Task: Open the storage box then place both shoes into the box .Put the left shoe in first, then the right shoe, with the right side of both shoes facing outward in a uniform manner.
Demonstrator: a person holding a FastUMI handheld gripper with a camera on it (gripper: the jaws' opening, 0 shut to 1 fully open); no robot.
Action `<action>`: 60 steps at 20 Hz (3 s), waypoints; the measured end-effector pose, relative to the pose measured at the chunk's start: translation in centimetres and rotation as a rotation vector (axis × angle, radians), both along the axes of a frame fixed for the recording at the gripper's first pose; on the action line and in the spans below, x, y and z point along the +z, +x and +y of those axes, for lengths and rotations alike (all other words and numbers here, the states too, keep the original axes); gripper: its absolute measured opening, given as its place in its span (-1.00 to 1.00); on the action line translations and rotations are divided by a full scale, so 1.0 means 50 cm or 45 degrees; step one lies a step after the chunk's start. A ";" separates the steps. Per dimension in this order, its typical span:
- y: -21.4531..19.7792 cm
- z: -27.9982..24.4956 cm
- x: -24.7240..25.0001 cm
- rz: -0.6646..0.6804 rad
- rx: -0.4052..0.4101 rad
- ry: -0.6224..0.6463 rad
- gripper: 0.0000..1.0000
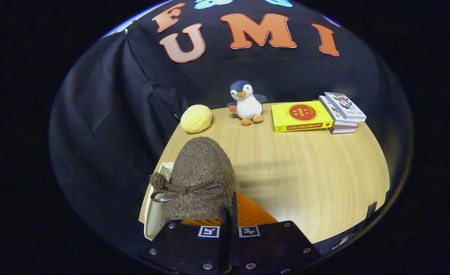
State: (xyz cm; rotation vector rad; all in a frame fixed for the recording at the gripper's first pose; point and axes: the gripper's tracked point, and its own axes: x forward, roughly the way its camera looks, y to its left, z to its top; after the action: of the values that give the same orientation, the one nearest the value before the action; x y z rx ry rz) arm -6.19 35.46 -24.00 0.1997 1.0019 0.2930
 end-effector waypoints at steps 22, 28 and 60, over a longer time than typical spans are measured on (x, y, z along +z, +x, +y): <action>-0.090 0.086 -0.111 0.204 0.128 -0.118 -0.39; -0.029 0.001 0.013 -0.007 0.144 0.072 0.10; 0.168 -0.668 0.551 -1.280 -0.294 -0.081 0.95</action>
State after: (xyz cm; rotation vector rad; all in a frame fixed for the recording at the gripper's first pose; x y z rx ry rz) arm 2.18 2.06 3.57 0.0842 -0.0106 0.1154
